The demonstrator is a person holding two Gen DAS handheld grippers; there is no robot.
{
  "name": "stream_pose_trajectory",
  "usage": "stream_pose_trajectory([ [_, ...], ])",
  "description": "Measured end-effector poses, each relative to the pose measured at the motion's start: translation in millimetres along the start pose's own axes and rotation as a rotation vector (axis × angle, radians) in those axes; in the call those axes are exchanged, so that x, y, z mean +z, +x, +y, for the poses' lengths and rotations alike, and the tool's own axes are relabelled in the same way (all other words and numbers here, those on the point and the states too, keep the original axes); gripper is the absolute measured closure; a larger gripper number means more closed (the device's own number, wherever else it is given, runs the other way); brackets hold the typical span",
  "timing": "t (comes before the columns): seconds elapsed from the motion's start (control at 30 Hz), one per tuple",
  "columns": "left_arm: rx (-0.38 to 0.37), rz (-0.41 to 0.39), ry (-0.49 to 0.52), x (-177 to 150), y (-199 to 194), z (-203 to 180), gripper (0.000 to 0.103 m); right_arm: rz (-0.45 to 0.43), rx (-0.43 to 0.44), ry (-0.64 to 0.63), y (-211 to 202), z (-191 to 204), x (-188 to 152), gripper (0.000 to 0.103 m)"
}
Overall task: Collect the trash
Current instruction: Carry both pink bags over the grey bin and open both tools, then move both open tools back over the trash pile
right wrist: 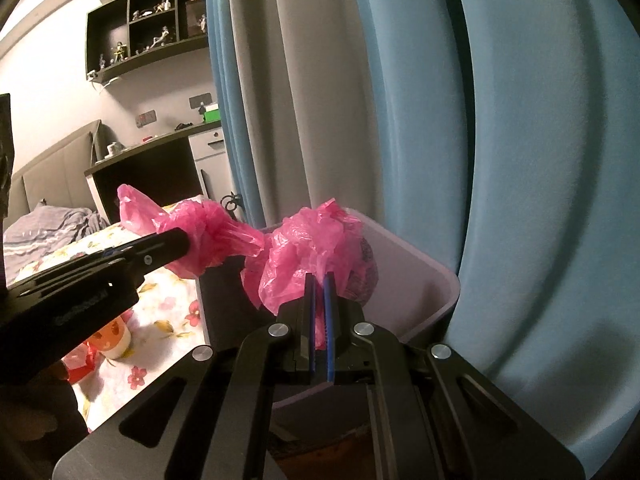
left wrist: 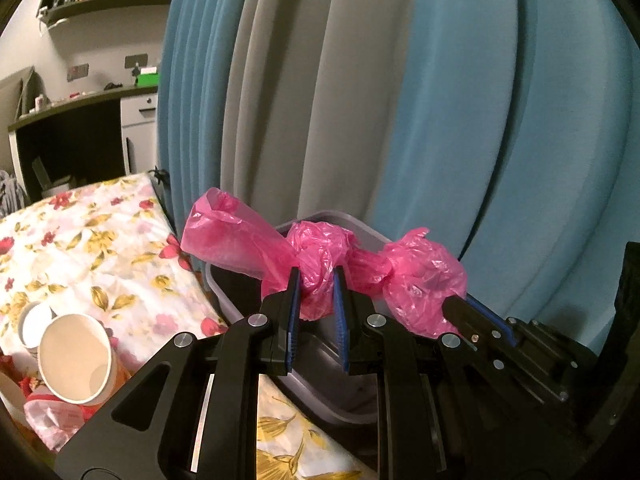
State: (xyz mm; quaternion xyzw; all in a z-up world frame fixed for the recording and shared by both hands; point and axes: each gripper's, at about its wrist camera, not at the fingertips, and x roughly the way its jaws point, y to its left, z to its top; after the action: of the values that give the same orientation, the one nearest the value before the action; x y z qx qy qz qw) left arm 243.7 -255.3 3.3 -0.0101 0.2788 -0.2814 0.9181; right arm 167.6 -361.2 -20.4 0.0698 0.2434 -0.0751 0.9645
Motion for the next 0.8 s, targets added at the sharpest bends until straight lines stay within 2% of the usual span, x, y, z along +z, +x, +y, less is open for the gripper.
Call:
stream_pose_trajectory([
  [0.47,-0.009,0.04,-0.007,-2,21,-4,0.087,0.032,-0.018,-0.012,15,-2,3,0.098],
  [0.63,-0.042,0.059,-0.015,-3,29,-2,0.086,0.049,-0.021,-0.008,19,-4,2,0.098],
  [0.7,-0.066,0.075,-0.037,-4,33,2,0.075,0.055,-0.016,-0.005,21,-5,3,0.097],
  [0.73,-0.068,0.079,-0.051,-4,34,5,0.069,0.059,-0.016,-0.005,22,-3,4,0.092],
  [0.77,-0.057,0.075,-0.059,-4,34,7,0.051,0.06,-0.015,-0.003,22,-3,4,0.081],
  [0.8,-0.043,0.064,-0.065,-5,33,9,0.041,0.057,-0.016,0.002,22,-4,4,0.074],
])
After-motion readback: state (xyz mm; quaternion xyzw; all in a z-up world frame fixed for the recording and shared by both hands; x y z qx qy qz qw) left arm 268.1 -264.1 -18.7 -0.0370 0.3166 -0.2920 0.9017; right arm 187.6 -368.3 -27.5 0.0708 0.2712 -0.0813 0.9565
